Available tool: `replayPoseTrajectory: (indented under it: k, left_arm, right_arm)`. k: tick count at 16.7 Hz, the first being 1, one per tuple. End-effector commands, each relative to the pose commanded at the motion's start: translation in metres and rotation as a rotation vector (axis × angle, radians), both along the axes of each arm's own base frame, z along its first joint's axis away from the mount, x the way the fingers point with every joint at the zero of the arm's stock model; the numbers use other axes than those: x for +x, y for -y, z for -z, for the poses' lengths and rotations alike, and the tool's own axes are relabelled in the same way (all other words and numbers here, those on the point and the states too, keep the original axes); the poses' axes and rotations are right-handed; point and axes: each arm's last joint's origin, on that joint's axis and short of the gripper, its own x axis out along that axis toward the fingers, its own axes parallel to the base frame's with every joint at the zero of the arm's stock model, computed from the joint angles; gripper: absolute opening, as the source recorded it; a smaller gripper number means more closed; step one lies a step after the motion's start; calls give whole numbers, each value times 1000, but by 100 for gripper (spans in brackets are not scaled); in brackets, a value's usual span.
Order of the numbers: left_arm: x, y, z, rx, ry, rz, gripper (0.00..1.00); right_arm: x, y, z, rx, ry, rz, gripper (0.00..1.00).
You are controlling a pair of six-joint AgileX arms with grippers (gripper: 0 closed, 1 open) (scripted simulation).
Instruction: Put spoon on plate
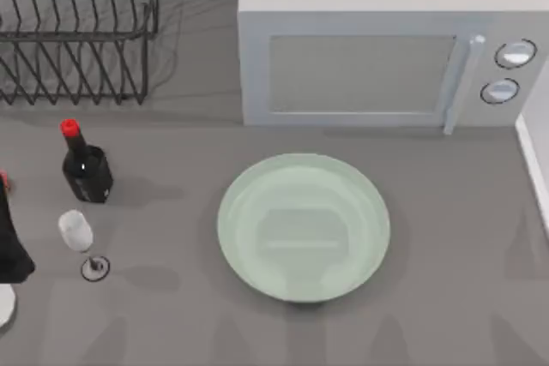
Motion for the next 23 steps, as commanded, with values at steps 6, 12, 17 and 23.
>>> replayPoseTrajectory:
  k: [6, 12, 17, 23]
  left_arm:
    - [2, -1, -13, -7, -103, -13, 100]
    - [36, -6, -62, -34, -509, -42, 100]
    - [109, -17, -68, -82, -1008, -83, 100]
    - [186, -36, -48, -145, -1400, -135, 100]
  right_arm:
    - [0, 0, 0, 0, 0, 0, 100]
    - [0, 0, 0, 0, 0, 0, 100]
    - [0, 0, 0, 0, 0, 0, 100]
    - [0, 0, 0, 0, 0, 0, 100]
